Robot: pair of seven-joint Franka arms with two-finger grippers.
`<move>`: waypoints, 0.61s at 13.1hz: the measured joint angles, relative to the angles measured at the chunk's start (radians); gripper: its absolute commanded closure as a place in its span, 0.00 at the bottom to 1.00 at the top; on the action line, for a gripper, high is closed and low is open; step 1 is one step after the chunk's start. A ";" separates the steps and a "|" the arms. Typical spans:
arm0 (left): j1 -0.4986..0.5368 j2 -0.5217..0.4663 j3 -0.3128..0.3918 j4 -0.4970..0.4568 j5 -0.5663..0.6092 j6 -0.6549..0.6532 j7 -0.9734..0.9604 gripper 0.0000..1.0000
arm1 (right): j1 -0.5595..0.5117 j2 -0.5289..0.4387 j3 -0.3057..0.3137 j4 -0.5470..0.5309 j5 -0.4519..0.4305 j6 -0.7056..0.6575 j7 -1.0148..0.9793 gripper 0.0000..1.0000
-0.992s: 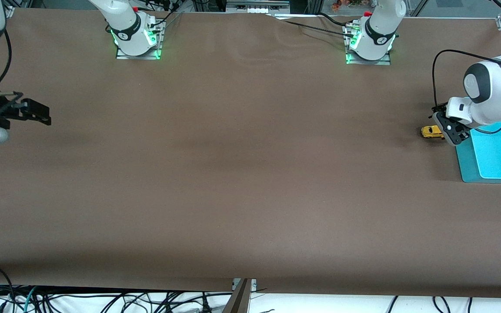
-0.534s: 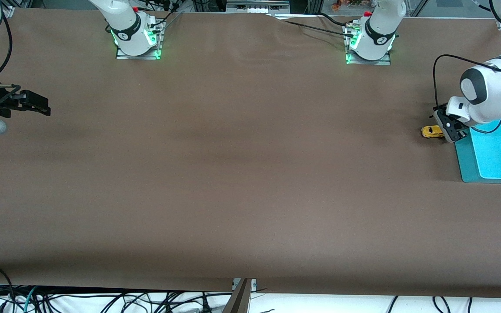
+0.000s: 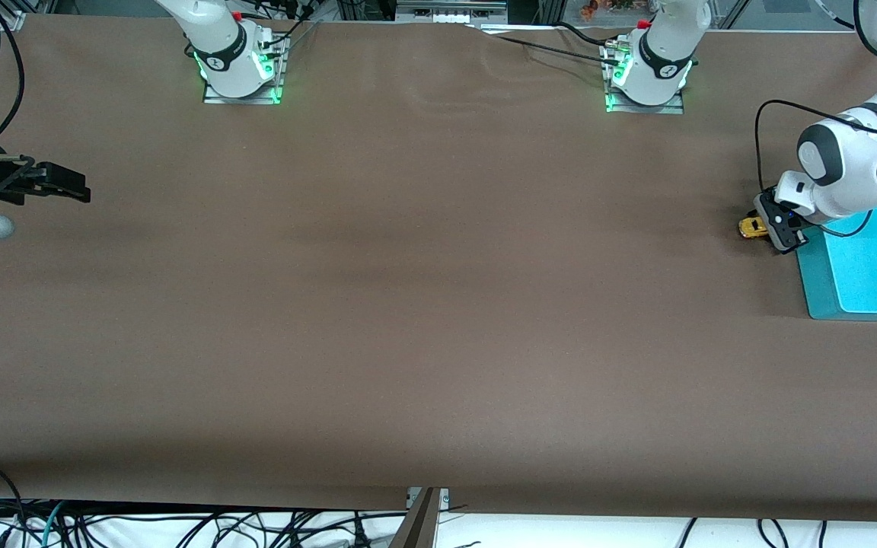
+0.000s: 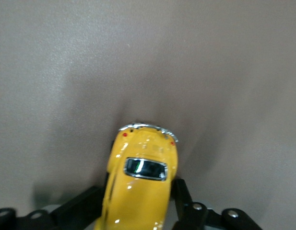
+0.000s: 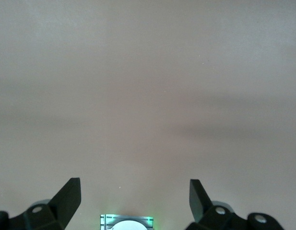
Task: Wind and store yellow beetle car
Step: 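Close the left gripper on the yellow car, then lift the car into the teal tray and open the left gripper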
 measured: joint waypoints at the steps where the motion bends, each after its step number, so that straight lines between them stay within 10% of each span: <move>1: 0.000 -0.008 0.000 -0.002 0.000 -0.005 0.007 1.00 | 0.000 0.000 0.000 0.000 0.000 0.001 0.000 0.00; 8: -0.003 -0.144 -0.122 0.037 0.000 -0.210 0.010 1.00 | 0.000 0.002 0.000 0.012 0.000 0.013 0.000 0.00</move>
